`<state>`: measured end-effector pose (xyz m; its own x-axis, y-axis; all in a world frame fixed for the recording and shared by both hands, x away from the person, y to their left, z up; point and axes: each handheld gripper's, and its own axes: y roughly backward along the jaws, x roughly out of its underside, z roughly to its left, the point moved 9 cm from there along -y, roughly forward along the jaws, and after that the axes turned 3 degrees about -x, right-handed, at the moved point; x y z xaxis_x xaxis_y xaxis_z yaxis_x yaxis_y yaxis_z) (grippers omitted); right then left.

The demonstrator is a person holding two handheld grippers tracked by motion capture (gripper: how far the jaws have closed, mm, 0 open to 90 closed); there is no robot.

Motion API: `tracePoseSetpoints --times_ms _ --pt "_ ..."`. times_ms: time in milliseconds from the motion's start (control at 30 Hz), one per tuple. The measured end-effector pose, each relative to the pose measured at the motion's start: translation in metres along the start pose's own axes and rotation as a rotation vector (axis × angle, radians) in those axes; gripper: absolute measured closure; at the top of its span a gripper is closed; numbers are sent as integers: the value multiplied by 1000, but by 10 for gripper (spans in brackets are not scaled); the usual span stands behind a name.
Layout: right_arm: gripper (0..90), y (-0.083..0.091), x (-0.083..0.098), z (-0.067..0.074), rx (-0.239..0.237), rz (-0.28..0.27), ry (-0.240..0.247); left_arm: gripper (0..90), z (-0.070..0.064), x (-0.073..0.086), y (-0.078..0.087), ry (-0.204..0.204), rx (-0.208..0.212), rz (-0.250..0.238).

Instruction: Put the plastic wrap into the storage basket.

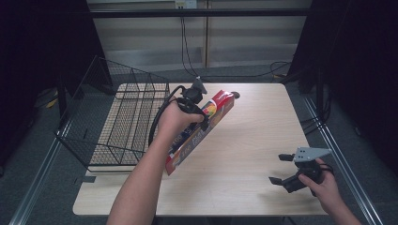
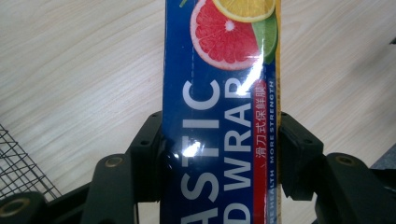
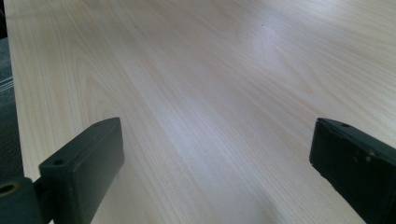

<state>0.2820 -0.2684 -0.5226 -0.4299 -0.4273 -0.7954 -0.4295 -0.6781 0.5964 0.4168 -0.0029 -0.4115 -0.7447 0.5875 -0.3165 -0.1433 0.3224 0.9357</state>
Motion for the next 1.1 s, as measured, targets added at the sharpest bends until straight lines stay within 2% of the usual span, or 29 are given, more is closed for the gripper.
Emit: tracePoseSetpoints --times_ms 400,700,833,1100 --pt "28 -1 1 0 -2 6 -1 440 11 -2 23 45 -10 -17" --pt "28 -1 1 1 -10 5 -3 441 21 1 39 71 -34 5" --pt "28 -2 1 1 -11 5 -3 442 26 1 47 92 -42 -10" --pt "28 -2 0 1 -9 1 -6 441 32 2 60 110 -46 -24"
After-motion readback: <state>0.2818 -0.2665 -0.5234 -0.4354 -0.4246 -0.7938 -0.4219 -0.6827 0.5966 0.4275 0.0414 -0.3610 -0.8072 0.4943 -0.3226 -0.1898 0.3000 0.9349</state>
